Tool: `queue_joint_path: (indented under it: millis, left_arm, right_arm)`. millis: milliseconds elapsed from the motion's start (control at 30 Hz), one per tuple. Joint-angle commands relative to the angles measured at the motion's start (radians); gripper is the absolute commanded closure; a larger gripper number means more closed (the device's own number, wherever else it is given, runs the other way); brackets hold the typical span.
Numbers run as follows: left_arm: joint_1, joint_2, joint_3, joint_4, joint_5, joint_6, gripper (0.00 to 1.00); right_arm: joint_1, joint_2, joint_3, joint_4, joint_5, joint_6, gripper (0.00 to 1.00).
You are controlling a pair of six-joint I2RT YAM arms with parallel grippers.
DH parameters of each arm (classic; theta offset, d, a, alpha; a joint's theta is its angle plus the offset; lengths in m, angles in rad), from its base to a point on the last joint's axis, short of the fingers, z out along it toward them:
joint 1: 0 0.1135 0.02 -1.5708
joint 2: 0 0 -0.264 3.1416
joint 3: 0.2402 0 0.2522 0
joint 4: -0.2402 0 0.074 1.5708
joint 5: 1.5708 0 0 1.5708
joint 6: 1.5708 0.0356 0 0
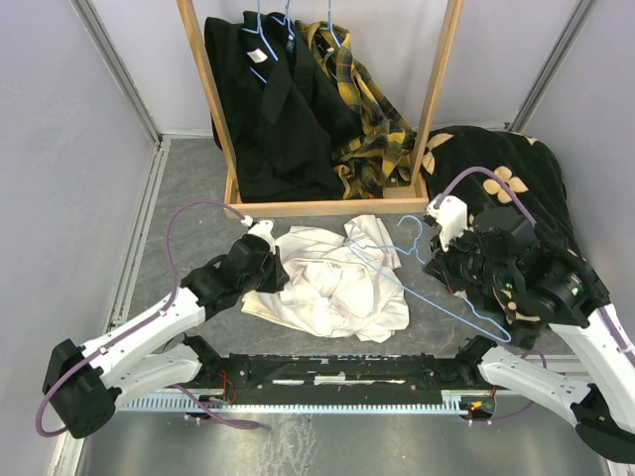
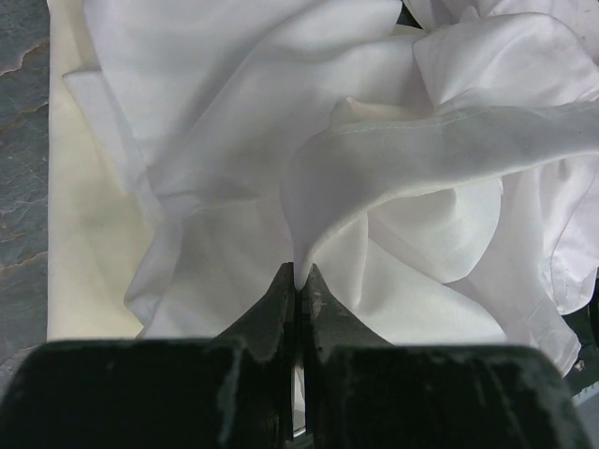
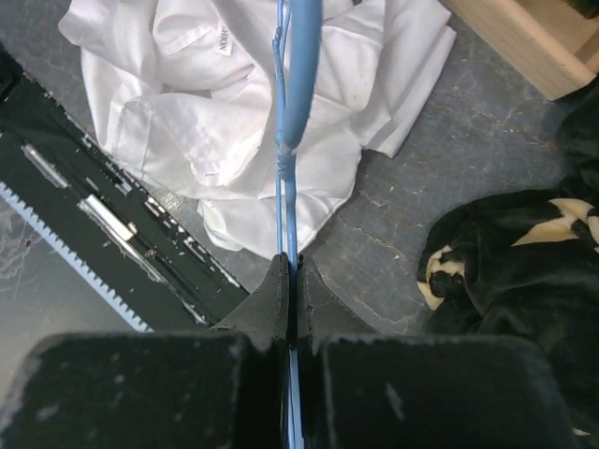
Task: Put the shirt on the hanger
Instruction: Hang the shirt on the hanger.
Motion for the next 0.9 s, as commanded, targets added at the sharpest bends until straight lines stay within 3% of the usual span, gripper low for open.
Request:
queue_joint_path:
  millis: [0,133,600,867]
  left_arm:
    - [0.0,-0.017,0.064,-0.003,-0.02,0.056,0.97]
    - [-0.001,-0.003,0.109,-0.028,-0.009,0.073,0.97]
    - [-0.001,0.102,0.331,-0.266,-0.046,0.152,0.97]
    - [-0.003,0.175,0.476,-0.38,0.019,0.16,0.97]
  right_arm:
    - [0.001,-0.007,0.036,0.001,-0.14,-0.047,1.0]
    - [0.002,-0.032,0.021,0.031,-0.238,-0.084,1.0]
    - [0.002,-0.037,0.055,-0.021,-0.199,-0.199,1.0]
    - [0.001,0.019,0.031,0.029,-0.282,-0.212,1.0]
